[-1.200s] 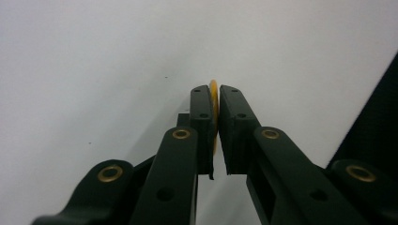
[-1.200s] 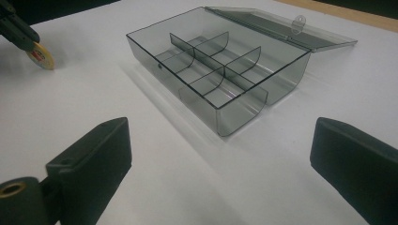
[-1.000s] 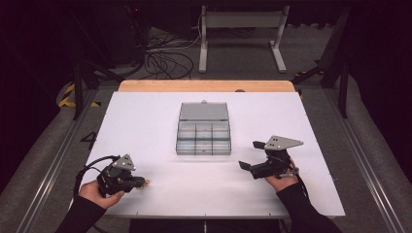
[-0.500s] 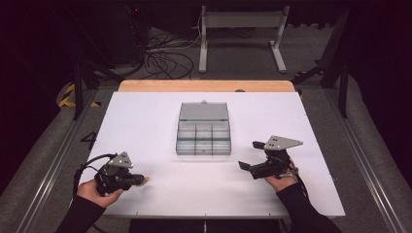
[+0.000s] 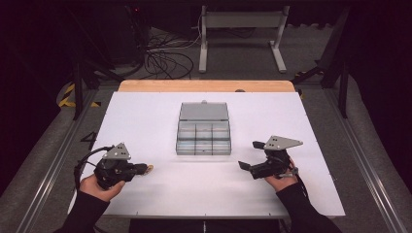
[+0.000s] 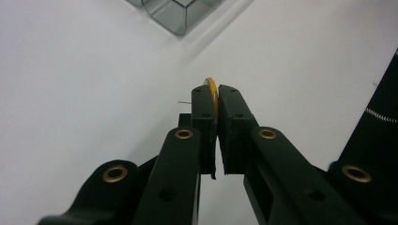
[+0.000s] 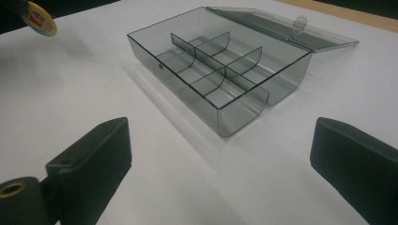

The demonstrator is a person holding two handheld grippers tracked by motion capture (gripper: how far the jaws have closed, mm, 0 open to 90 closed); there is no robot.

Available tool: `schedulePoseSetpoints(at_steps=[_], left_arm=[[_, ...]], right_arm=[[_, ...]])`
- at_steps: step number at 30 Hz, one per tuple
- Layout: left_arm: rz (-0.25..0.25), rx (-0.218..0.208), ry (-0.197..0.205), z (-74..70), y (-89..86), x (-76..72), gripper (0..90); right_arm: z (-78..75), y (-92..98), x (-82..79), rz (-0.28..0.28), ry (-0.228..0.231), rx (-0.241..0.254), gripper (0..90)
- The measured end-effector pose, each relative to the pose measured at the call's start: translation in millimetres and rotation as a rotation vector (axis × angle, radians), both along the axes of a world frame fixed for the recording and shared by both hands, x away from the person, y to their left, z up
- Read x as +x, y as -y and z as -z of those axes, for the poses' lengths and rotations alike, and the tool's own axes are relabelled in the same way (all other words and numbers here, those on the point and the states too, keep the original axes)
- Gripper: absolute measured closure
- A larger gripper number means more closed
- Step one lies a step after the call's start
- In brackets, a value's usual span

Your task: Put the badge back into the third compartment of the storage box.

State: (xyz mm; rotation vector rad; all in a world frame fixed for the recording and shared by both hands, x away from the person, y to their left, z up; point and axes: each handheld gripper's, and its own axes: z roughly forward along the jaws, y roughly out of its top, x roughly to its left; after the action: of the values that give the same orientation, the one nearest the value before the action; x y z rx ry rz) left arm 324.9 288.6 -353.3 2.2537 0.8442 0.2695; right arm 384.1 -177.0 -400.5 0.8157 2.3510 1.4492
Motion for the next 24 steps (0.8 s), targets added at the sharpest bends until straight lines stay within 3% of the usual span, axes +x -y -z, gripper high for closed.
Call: schedulePoseSetpoints(at_steps=[5,15,24], left_arm=[[-0.013,-0.048,0.029,-5.9,0.6,2.9,86.4],[-0.003,-0.079,0.076,-19.4,6.7,10.2,86.4],[0.012,-0.126,0.094,-31.9,13.3,22.2,86.4]], right_arm=[[0.5,0.2,0.0,0.002,0.001,-0.005,6.2],[1.8,0.2,0.4,0.005,-0.003,-0.007,6.2],[2.4,0.3,0.5,0.004,-0.002,-0.012,6.2]])
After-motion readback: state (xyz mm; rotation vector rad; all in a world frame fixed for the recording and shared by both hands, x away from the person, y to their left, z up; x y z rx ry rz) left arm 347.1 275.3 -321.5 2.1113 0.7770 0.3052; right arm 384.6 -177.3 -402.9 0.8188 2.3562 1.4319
